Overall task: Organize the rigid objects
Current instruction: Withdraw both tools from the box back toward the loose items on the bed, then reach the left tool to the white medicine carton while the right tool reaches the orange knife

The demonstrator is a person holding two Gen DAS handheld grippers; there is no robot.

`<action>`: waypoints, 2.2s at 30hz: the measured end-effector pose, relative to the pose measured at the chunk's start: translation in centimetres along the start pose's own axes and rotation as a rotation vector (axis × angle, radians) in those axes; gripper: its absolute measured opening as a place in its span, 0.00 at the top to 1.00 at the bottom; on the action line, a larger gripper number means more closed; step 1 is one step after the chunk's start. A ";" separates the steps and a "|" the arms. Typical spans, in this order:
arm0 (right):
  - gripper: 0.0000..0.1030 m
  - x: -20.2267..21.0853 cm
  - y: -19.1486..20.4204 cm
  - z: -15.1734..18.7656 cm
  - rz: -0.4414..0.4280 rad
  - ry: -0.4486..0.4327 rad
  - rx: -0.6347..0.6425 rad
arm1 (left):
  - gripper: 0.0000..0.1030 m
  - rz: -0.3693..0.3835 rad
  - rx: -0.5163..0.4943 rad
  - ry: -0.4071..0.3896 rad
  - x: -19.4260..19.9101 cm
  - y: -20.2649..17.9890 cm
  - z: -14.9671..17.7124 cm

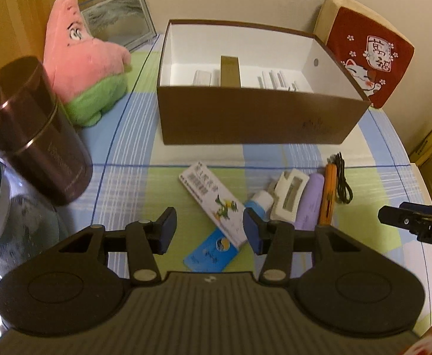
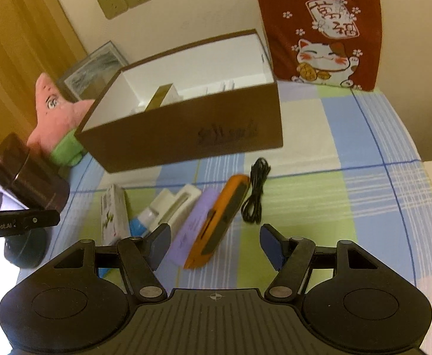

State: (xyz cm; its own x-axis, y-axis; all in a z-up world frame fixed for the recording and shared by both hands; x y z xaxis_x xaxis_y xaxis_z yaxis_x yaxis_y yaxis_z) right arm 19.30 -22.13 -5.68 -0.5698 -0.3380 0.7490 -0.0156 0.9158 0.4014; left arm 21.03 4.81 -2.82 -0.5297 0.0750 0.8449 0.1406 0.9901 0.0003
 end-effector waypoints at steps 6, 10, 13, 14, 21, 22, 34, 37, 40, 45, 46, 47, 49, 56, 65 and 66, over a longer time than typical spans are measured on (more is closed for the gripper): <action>0.38 -0.6 0.4 1.6 -0.005 0.038 0.011 | 0.56 0.003 0.002 0.020 -0.2 -0.7 1.0; 0.38 -1.3 0.8 2.4 -0.010 0.064 0.026 | 0.56 0.005 -0.002 0.033 -0.6 -1.3 1.4; 0.38 -1.7 1.2 2.8 -0.014 0.078 0.040 | 0.56 0.018 -0.013 0.043 -0.8 -1.9 1.7; 0.38 -1.8 1.3 2.9 -0.016 0.083 0.044 | 0.56 0.021 -0.016 0.046 -0.8 -2.1 1.8; 0.38 -2.2 1.7 3.4 -0.021 0.103 0.057 | 0.54 0.040 -0.031 0.058 -1.2 -3.0 2.1; 0.38 -2.2 1.7 3.4 -0.022 0.104 0.057 | 0.54 0.041 -0.032 0.059 -1.2 -3.1 2.1; 0.38 -2.8 1.7 3.2 -0.016 0.111 0.056 | 0.53 0.047 -0.039 0.076 -2.1 -3.6 2.3; 0.38 -3.2 1.6 3.1 -0.011 0.111 0.053 | 0.53 0.044 -0.034 0.080 -2.5 -3.4 2.3; 0.38 -3.8 1.5 2.9 -0.002 0.105 0.046 | 0.51 0.041 -0.028 0.085 -2.9 -3.3 2.3; 0.38 -5.0 1.3 2.5 0.012 0.089 0.035 | 0.50 0.039 -0.013 0.076 -3.6 -2.9 2.0; 0.38 -5.2 1.3 2.5 0.017 0.084 0.035 | 0.49 0.039 -0.012 0.074 -3.8 -2.9 2.0; 0.39 -5.5 1.3 2.3 0.023 0.077 0.034 | 0.47 0.040 -0.008 0.072 -4.0 -2.8 1.9; 0.39 -6.0 1.3 2.0 0.030 0.064 0.031 | 0.45 0.044 0.001 0.071 -4.4 -2.7 1.7; 0.50 -8.6 1.0 1.1 0.058 0.053 -0.004 | 0.45 0.056 0.040 0.066 -6.2 -2.3 0.7; 0.62 -10.7 0.3 0.8 0.046 0.082 -0.031 | 0.46 0.061 0.054 0.087 -9.2 -2.4 0.0; 0.64 -10.8 0.3 0.9 0.044 0.089 -0.021 | 0.47 0.062 0.043 0.090 -9.5 -2.5 0.1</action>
State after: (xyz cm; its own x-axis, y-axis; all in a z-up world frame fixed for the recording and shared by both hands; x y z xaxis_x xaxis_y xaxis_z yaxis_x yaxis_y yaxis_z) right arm 24.68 -17.96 -14.12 -0.4943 -0.3163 0.8097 0.0253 0.9258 0.3771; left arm 25.65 1.66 -10.85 -0.4437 0.1268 0.8871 0.1333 0.9883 -0.0746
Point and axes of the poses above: each gripper's, at about its wrist camera, not at the fingertips, and x roughly against the way its jaws point, y to its left, z to its underside, the point moved 1 cm from there along -x, roughly the way its jaws point, and after that the axes turned 8 degrees about -x, right-handed, at the moved point
